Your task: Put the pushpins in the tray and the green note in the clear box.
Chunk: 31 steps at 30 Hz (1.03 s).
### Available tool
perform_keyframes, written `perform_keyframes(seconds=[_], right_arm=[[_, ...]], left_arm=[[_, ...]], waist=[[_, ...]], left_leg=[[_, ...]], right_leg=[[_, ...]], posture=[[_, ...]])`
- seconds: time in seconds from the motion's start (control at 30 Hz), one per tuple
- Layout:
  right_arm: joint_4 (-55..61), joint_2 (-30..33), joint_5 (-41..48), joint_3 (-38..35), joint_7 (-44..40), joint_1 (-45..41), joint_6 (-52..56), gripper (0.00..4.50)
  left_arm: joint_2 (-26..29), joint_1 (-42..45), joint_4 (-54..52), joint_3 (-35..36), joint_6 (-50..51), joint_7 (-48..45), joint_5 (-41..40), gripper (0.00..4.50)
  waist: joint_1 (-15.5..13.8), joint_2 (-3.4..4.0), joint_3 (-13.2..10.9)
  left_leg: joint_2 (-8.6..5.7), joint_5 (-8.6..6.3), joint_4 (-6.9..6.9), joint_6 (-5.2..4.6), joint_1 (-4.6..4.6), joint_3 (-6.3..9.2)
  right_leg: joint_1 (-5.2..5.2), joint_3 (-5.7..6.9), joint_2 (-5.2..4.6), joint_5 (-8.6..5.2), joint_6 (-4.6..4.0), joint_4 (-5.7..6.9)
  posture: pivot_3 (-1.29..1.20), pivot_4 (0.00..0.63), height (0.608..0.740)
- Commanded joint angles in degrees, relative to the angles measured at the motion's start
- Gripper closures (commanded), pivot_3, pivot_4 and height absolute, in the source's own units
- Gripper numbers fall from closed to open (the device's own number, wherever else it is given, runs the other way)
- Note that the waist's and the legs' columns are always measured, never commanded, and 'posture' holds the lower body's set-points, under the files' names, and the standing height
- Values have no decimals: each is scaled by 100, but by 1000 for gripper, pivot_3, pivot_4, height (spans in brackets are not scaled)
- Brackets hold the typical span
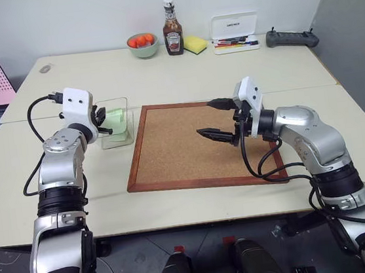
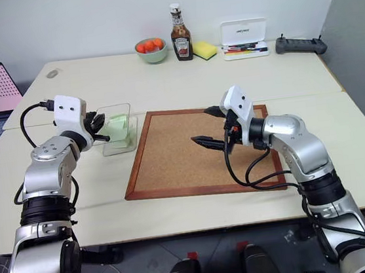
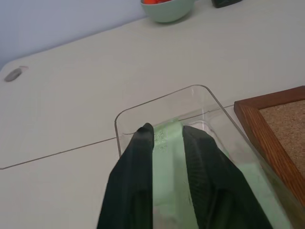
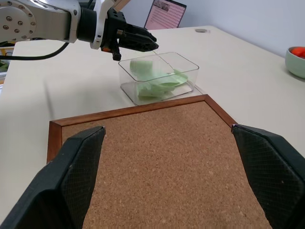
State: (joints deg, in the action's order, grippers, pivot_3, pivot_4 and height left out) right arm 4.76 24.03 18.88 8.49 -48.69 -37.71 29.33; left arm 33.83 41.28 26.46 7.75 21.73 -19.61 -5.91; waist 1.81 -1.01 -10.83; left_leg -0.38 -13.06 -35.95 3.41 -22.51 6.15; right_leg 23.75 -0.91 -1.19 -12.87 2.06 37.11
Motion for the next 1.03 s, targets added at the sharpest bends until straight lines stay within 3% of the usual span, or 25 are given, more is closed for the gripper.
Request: perform_keyframes(seconds=[0.03,0.3,0.5,0.8,1.03], right_arm=[[238,-27,-9,-3,52,-46,-47,0],[250,3,-60,-23,130,0,-104,0],[425,75,-86,-371,471,370,-144,0],[842,108,-84,-1089,1129,1727,-292,0],[982,-4,-370,-922,1411,2232,-699,0]], left_arm=[[56,126,-185,87,-71,-14,12,2376],[126,83,-536,69,-407,-4,101,1001],[15,-211,-2047,162,566,-1007,-982,1001],[143,-1910,-3777,-266,684,-1891,-1287,1001],[11,-2522,-4174,-317,624,-2089,-1409,1001]], waist=[[2,0,0],[2,0,0],[-10,-1,0],[11,0,0],[9,0,0]], left_leg=[[0,0,0,0,0,0],[0,0,-1,0,0,0],[-2,0,-1,1,-12,1],[2,0,-1,0,-7,-6],[5,1,-3,-1,13,-9]], right_leg=[[0,0,0,0,0,1],[1,1,0,0,0,2],[7,0,-3,1,-1,0],[8,-7,-1,0,-1,4],[-4,-9,4,3,-9,11]], posture=[[0,150,740],[0,150,740],[0,150,740],[0,150,740],[0,150,740]])
